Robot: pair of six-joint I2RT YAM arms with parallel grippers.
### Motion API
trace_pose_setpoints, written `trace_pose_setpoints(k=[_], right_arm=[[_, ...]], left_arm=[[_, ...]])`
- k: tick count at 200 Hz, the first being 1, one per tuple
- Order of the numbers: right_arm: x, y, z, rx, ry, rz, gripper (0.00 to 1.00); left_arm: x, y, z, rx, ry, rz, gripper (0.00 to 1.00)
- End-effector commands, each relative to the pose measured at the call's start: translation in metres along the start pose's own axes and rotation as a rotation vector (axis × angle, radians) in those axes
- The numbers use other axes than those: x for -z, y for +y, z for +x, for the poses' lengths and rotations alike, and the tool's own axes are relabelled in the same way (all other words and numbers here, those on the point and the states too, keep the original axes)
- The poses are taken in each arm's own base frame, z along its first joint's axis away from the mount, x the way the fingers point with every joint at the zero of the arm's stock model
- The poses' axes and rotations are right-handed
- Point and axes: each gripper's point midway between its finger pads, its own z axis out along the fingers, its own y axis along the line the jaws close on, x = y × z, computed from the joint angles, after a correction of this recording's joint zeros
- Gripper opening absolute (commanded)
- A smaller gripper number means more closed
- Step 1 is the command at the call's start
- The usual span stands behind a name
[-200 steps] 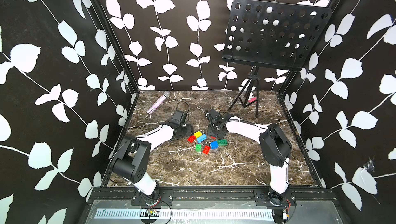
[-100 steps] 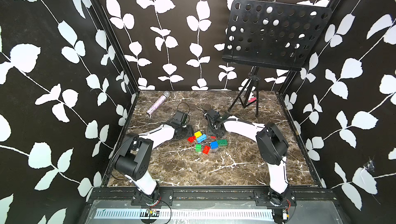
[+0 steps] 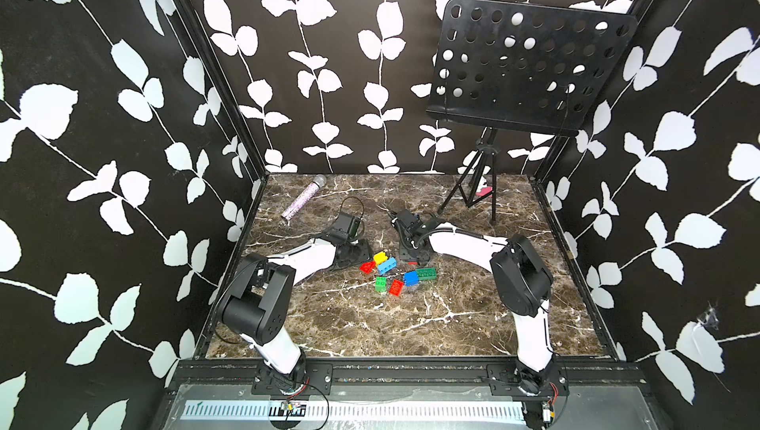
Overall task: Assemble the letter r with lego
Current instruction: Pick up the lego brick from the center of the board, then assemble the lego brick with the lego brick.
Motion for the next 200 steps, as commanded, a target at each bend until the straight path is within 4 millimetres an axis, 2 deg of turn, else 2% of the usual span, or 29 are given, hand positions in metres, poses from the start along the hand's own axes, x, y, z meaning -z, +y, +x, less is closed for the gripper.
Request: trace_pose_setpoints(k=[1, 30, 61, 81, 90, 106, 128, 154, 179, 200], right_arm=[[0.029, -0.003, -0.012, 0.072, -0.063, -0.030, 0.27], [0.070, 0.012, -0.017, 0.181, -0.089, -0.154, 0.27], [0.104, 0.035, -0.009, 0.205, -0.028, -0.317, 0.28], [0.115, 0.059, 0.009, 0.227, 0.056, -0.450, 0.28], [0.123, 0.074, 0.019, 0.289, 0.074, -0.528, 0.28], [0.131, 0.088, 0.034, 0.431, 0.056, -0.613, 0.30], [0.141, 0.085, 0.046, 0.669, -0.001, -0.638, 0.31], [0.151, 0.074, 0.050, 0.919, -0.054, -0.619, 0.31], [0.148, 0.065, 0.044, 1.096, -0.082, -0.543, 0.29], [0.146, 0.070, 0.051, 1.248, -0.106, -0.594, 0.29]], left_arm=[[0.021, -0.002, -0.020, 0.025, -0.068, 0.030, 0.59], [0.050, 0.015, -0.046, 0.116, -0.160, 0.087, 0.60], [0.074, 0.033, -0.065, 0.157, -0.234, 0.090, 0.61], [0.083, 0.042, -0.070, 0.167, -0.257, 0.065, 0.62], [0.085, 0.045, -0.072, 0.177, -0.271, 0.063, 0.62], [0.090, 0.050, -0.076, 0.191, -0.295, 0.067, 0.62], [0.095, 0.052, -0.079, 0.190, -0.310, 0.068, 0.62], [0.100, 0.053, -0.080, 0.179, -0.321, 0.062, 0.63], [0.100, 0.055, -0.078, 0.184, -0.319, 0.056, 0.62], [0.100, 0.056, -0.076, 0.196, -0.323, 0.054, 0.62]])
